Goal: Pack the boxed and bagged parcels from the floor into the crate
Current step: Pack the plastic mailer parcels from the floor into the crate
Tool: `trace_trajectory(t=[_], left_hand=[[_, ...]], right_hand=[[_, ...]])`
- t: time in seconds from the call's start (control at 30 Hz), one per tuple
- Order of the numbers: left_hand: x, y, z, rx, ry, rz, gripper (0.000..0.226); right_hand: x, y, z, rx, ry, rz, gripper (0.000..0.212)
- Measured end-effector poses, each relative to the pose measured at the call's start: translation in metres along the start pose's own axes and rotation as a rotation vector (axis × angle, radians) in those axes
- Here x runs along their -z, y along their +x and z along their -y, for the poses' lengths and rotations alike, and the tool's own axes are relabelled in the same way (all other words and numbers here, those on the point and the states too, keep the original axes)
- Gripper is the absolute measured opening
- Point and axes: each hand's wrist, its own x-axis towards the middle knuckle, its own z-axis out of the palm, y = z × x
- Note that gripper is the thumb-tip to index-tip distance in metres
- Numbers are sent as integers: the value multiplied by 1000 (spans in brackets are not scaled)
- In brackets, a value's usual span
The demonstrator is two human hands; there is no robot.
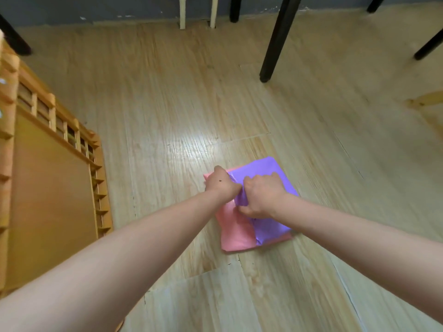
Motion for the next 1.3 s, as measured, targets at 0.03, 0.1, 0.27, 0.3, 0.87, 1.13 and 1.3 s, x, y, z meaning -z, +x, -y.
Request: trace_trajectory(t=[0.03, 0.1, 0.27, 0.3, 0.87, 1.13, 1.3], left_hand=[[-1, 2, 0, 46, -108, -11, 31], [1, 1, 2, 91, -275, -29, 39], [17, -16, 9, 67, -328, -97, 52], [24, -19, 8, 49, -324, -109, 51], [170, -183, 12, -439, -237, -355, 21], [269, -213, 58, -301, -280, -612, 60], [317, -225, 96, -60, -739, -398, 26]], right_hand=[[0, -1, 1, -2, -2, -8, 49], [3, -3, 1, -20, 23, -4, 43], [10, -20, -3, -24, 33, 3, 41], [12, -25, -4, -15, 9, 0, 40], [194, -99, 15, -169, 902, -375, 20], [271, -102, 96, -41, 1594, -347, 15], [293, -90, 181, 71, 1749, -283, 11]])
